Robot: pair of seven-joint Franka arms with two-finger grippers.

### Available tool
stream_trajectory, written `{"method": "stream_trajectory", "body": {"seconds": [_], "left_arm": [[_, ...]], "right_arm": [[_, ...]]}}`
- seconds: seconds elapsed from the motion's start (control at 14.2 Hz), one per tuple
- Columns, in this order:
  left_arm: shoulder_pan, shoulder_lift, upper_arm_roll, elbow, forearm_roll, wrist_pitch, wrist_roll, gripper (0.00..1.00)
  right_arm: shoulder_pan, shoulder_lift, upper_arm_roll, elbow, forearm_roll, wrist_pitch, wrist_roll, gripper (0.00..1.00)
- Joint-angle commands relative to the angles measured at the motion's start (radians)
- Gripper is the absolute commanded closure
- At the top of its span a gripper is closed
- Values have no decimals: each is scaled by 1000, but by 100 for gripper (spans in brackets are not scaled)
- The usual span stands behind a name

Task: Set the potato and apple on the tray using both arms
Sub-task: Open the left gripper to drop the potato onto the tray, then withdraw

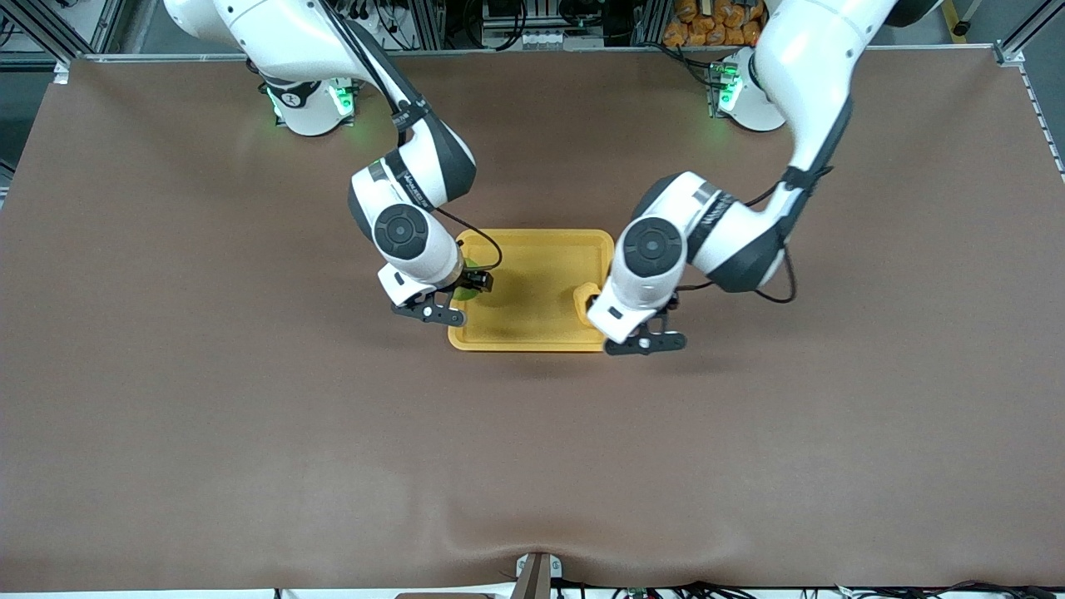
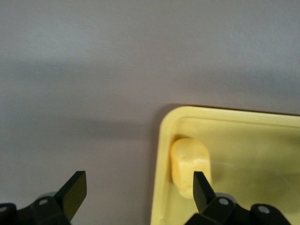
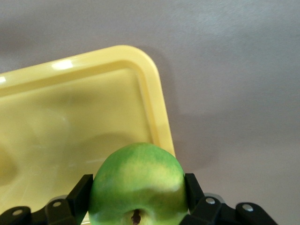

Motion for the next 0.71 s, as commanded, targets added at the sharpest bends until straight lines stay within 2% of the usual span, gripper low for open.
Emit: {"method": "stream_trajectory", "body": {"seconds": [0.0,0.21,0.49,0.56,0.64], "left_arm": [[70,-79,-8,-8,4,-69,42,0],[130,-152,-11,-8,5,-136,58,0],[232,-220,-10,-9,5,-170,229,0],[260,-237,-10,-9,5,-180,266,0],[283,-246,-11,-8,4,-192,309,0]], "right_arm": [[22,28,-9,7,19,36,35,100],[39,50,-9,12,19,43,55,100],[50,87,-9,15,19,100,85,100],[54,90,-9,15,19,105,92,93],[54,90,-9,17,19,105,98,67]]}}
